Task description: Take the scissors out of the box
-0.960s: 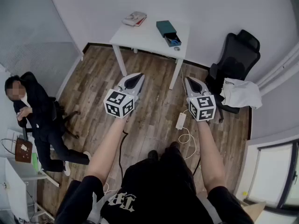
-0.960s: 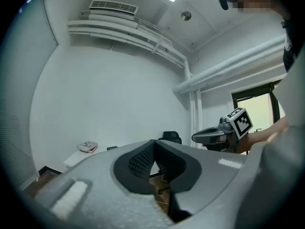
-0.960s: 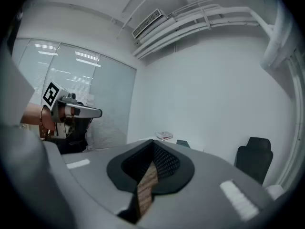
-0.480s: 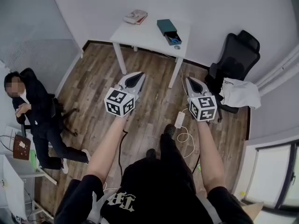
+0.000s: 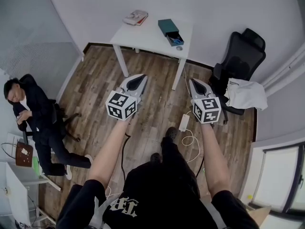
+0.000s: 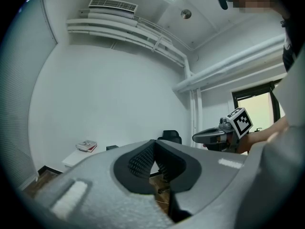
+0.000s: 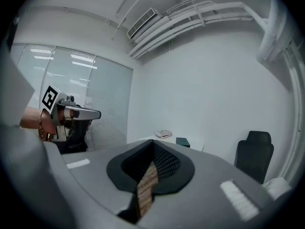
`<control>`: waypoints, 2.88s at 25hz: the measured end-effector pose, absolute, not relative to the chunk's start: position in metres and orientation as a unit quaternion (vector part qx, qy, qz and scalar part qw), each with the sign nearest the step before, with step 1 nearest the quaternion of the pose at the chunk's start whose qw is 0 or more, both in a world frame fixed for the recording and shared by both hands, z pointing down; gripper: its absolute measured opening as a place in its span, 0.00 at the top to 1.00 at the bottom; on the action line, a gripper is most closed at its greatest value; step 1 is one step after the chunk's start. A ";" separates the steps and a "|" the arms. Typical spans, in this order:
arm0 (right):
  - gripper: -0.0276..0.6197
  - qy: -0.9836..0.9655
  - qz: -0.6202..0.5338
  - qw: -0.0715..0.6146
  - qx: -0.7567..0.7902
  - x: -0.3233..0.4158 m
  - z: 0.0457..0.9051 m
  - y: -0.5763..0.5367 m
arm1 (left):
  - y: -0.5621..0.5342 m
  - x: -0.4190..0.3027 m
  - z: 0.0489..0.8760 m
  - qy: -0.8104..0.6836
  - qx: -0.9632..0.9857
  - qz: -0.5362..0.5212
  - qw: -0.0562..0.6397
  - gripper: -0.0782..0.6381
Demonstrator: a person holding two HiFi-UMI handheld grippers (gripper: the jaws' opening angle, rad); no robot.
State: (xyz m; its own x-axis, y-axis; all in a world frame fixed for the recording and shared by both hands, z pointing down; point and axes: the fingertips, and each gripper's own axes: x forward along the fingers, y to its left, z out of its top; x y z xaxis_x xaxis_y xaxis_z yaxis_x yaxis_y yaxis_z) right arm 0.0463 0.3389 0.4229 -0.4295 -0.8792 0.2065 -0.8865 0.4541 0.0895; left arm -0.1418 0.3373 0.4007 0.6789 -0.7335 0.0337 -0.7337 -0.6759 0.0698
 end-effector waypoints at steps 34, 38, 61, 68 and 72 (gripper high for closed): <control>0.95 -0.860 0.048 0.113 0.495 0.156 0.464 0.024 | 0.024 -0.012 0.434 -0.399 0.914 0.050 0.046 0.90; 0.95 -0.864 0.052 0.113 0.488 0.161 0.467 0.001 | 0.005 -0.007 0.438 -0.408 0.910 0.052 0.050 0.90; 0.95 -0.858 0.075 0.132 0.492 0.158 0.501 -0.144 | -0.146 -0.005 0.476 -0.394 0.914 0.057 0.074 0.89; 0.95 -0.847 0.091 0.142 0.504 0.142 0.510 -0.208 | -0.211 -0.020 0.483 -0.376 0.921 0.057 0.080 0.89; 0.95 -0.839 0.105 0.153 0.511 0.131 0.522 -0.239 | -0.241 -0.031 0.490 -0.363 0.926 0.055 0.085 0.90</control>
State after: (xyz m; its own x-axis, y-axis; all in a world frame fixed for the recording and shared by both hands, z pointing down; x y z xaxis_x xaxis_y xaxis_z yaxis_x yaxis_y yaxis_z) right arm 0.1308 -0.2394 0.5215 -0.4309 -0.8261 0.3631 -0.8900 0.4555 -0.0197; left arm -0.0308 -0.2405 0.4898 0.7301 -0.6636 0.1632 -0.6822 -0.7216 0.1181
